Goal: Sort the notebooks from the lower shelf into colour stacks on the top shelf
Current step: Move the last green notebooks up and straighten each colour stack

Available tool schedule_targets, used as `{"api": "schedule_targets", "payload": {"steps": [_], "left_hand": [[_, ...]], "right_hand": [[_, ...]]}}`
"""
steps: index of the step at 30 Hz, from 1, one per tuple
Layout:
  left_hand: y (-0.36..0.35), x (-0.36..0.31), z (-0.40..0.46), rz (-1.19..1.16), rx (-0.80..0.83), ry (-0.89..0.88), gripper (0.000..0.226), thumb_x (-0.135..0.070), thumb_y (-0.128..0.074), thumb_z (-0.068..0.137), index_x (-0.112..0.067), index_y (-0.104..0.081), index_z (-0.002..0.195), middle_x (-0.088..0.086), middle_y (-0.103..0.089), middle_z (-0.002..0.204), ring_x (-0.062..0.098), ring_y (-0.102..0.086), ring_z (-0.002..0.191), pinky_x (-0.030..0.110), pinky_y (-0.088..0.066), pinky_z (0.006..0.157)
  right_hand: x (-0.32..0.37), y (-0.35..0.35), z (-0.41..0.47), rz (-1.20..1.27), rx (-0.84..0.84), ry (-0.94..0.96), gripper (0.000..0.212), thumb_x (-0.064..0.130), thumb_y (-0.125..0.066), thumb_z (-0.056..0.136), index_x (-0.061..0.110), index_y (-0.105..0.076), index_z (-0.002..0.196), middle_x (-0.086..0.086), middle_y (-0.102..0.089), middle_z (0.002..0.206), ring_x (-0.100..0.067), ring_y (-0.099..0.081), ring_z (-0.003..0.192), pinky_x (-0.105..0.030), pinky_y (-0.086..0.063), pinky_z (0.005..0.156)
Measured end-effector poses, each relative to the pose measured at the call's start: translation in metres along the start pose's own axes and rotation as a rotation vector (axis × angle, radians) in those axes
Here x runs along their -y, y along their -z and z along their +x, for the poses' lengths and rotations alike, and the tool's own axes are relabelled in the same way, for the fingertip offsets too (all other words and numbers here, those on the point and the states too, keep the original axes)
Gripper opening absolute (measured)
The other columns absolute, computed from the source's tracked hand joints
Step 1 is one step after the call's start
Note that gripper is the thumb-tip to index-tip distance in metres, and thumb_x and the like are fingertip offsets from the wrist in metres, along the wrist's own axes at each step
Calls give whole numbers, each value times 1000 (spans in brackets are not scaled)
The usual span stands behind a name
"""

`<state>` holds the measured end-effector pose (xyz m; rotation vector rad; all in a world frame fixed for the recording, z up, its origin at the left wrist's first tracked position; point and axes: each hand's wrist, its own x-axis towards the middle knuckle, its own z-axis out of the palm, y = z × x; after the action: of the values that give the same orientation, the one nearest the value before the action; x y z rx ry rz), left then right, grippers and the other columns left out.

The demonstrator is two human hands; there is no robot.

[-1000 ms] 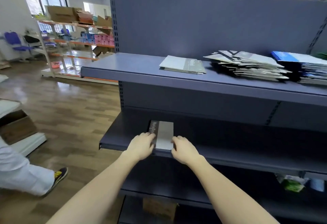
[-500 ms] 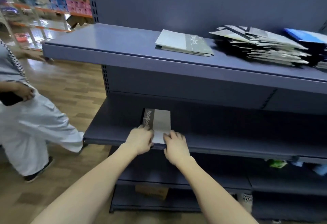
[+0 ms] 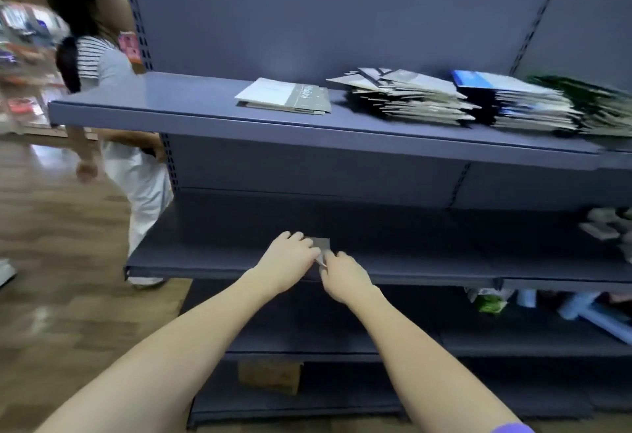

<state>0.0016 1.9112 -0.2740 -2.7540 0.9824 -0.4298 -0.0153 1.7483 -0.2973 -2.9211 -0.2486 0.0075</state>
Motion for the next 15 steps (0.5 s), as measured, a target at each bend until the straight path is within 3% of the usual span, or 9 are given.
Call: {"api": "schedule_targets", "payload": {"steps": [3,6,8,11,15], "left_hand": [[46,-32,22,-94,-126,55,18,-31,-64,88,-20,-59,75,-7,-51,68,19,-57,71,27,-30,65],[97,-54,48,-172,-247,132,19,-30,-53,95,-15,-63,97,-1,-62,88,23,-58,85,32,-42,72],[131,-65,62,-206,-278,161,16,-25,-52,95,-16,-62,105,-1,-64,95,23,-58,91,38,-47,73],[174,-77,83,-250,-333,205,12,-22,-51,94,-20,-54,104,-2,-65,99,26,-59,95,35,-43,66],[227,-84,104,-433,-391,337,31,-36,-56,95,-25,-48,123,-1,-69,101,28,-62,94,39,-51,76]], "right_hand": [[-29,43,-23,59,-41,-14,19,12,-42,100,11,-54,115,-12,-53,111,-33,-56,100,-39,-48,81],[-55,97,-51,124,-140,-32,13,4,-44,89,15,-45,93,-5,-53,88,-30,-52,80,-35,-43,65],[-73,131,-72,131,-230,-47,20,3,-44,85,20,-41,94,-1,-54,79,-29,-50,72,-35,-37,57],[-97,177,-96,182,-361,-47,29,2,-42,83,25,-44,100,0,-56,74,-29,-53,70,-36,-38,56],[-122,235,-112,268,-533,4,24,7,-44,89,28,-47,100,-1,-58,77,-33,-53,72,-38,-39,59]]}}
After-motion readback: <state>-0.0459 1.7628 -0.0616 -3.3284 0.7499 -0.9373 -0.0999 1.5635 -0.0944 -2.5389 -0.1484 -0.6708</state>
